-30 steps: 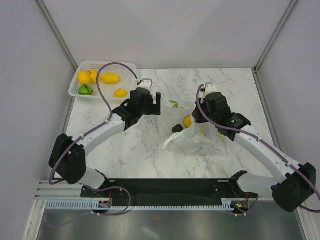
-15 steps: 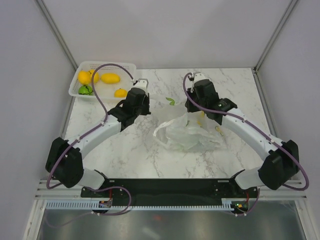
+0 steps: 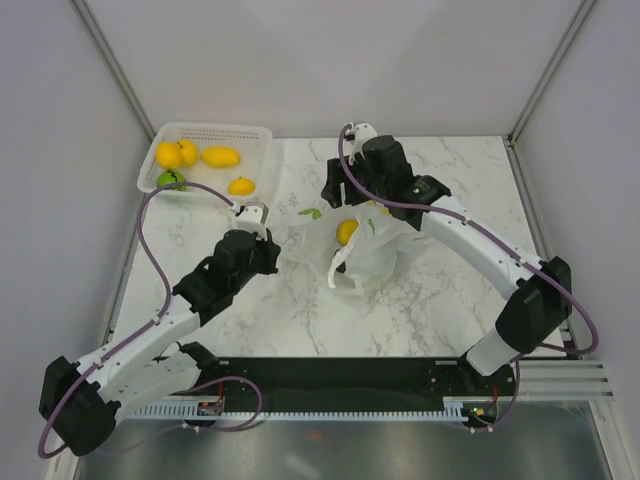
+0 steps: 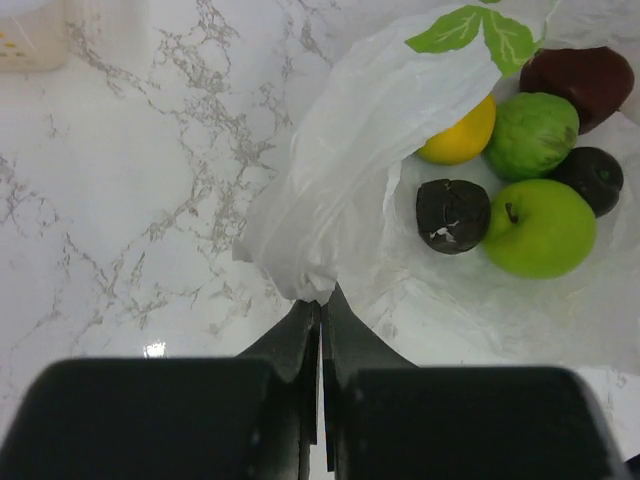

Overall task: Place the fake fruits into the plastic bag and tie a complex knot
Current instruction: Adjust the plastic bag at the center of the board.

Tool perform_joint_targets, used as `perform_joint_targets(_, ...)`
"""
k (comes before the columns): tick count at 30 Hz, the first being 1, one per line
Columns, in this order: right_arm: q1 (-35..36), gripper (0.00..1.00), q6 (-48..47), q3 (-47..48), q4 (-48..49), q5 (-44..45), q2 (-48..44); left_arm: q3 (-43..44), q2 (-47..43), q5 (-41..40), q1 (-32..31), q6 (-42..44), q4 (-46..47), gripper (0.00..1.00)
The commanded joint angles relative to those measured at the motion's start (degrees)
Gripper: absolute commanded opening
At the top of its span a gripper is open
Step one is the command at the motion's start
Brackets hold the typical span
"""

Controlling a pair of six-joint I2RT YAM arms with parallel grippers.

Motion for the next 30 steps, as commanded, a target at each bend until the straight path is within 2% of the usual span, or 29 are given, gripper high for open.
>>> perform_joint_targets(1, 1.4, 0.78, -1.5, -5.1, 1.3, 0.3, -9.0, -3.7, -2.3, -1.9, -0.2, -1.4, 1.8, 0.02)
perform_joint_targets(2, 3.0, 0.85, -2.6, -6.7, 0.9, 1.0, -11.0, -4.3, -2.6, -1.9, -0.3, -1.4, 1.8, 0.02)
perform_joint_targets(3, 3.9, 0.86, -3.1, -8.2, 0.6, 1.7, -14.8, -5.2, -2.7, -1.9, -0.3, -1.4, 1.8, 0.02)
perform_joint_targets(8, 11.5, 0.86, -2.2, -18.0, -2.6, 6.5, -27.3, -8.8, -2.8, -1.9, -0.4, -1.4, 1.8, 0.02)
perform_joint_targets(14, 15.9, 0.81, 6.0, -28.1, -4.2, 10.4, -38.0, -10.0, -4.9, -2.3, -0.5, -1.1, 3.3, 0.02)
perform_joint_targets(15, 15.9, 0.81, 7.0, -29.7, -4.6, 11.6, -39.0, -10.2, -5.2, 1.1, -0.5, 1.8, 13.7, 0.04)
perform_joint_targets(20, 16.8, 0.77, 12.6, -32.3, -8.9, 10.4, -41.7, -10.7, -6.3, 0.8, -0.5, 2.0, 14.0, 0.04)
perform_joint_targets(26, 19.8, 0.71, 18.0, -37.1, -9.0, 8.5, -46.7, -10.6, -6.7, -0.6, -0.5, 2.2, 13.6, 0.04)
perform_joint_targets(30, 20.5, 0.7, 19.0, -36.9, -13.1, 10.9, -47.3, -10.8, -7.0, -0.7, -0.5, 2.2, 13.6, 0.04)
